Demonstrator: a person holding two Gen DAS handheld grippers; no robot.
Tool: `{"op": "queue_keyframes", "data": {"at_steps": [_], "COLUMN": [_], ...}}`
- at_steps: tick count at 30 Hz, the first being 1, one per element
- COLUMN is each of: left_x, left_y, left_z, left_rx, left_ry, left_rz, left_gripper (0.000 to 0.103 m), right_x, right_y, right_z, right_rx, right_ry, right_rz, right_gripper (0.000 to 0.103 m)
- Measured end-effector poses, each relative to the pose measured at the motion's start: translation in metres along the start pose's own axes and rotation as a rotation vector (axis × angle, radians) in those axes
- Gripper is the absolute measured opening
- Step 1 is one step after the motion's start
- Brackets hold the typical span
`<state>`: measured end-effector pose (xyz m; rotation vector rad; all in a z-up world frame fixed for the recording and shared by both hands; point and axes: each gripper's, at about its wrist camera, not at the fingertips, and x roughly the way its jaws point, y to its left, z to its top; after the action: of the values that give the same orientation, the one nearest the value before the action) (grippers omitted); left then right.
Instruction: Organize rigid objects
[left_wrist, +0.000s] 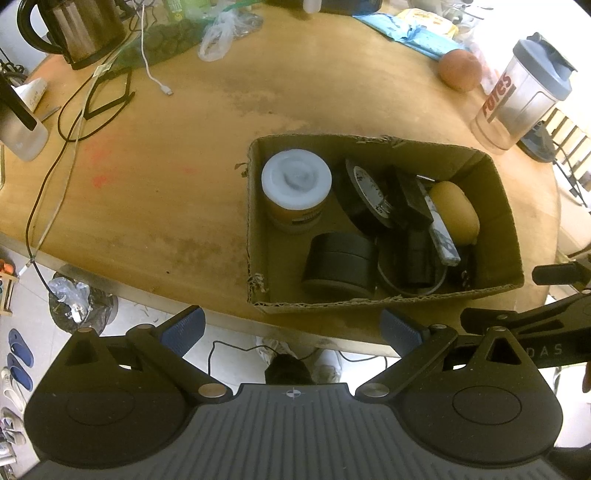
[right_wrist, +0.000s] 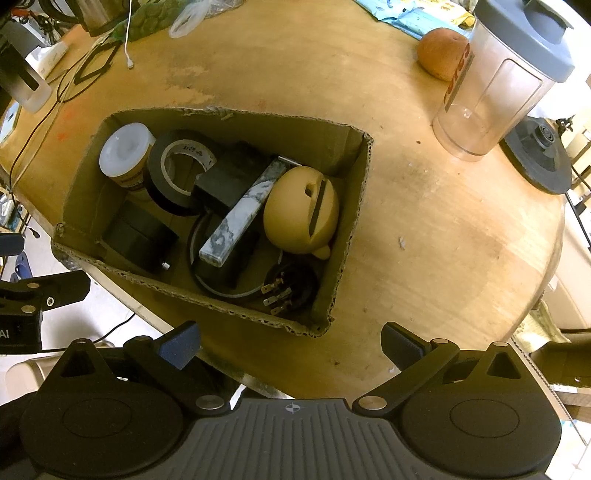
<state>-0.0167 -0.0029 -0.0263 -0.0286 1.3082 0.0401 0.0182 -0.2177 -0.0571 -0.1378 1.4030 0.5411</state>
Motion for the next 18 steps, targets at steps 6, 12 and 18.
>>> {"op": "queue_keyframes", "data": {"at_steps": [6, 12, 18], "left_x": [0.0003, 0.0005, 0.0009], "left_y": [-0.0002, -0.0003, -0.0001], "left_z": [0.0000, 0.0001, 0.0009], "left_rx": [0.000, 0.000, 0.000], "left_ry": [0.000, 0.000, 0.002], "left_rz": [0.000, 0.000, -0.001], "left_gripper": [0.103, 0.103, 0.103], "right_x": [0.0000, 0.0003, 0.0004], "right_y": [-0.0002, 0.0000, 0.0001], "right_z": [0.0007, 0.0014, 0.0013], "right_rx": [0.002, 0.003, 0.003], "right_ry": [0.001, 0.002, 0.002], "right_rz": [0.000, 0.001, 0.000], "right_gripper": [0.103, 0.103, 0.103]}}
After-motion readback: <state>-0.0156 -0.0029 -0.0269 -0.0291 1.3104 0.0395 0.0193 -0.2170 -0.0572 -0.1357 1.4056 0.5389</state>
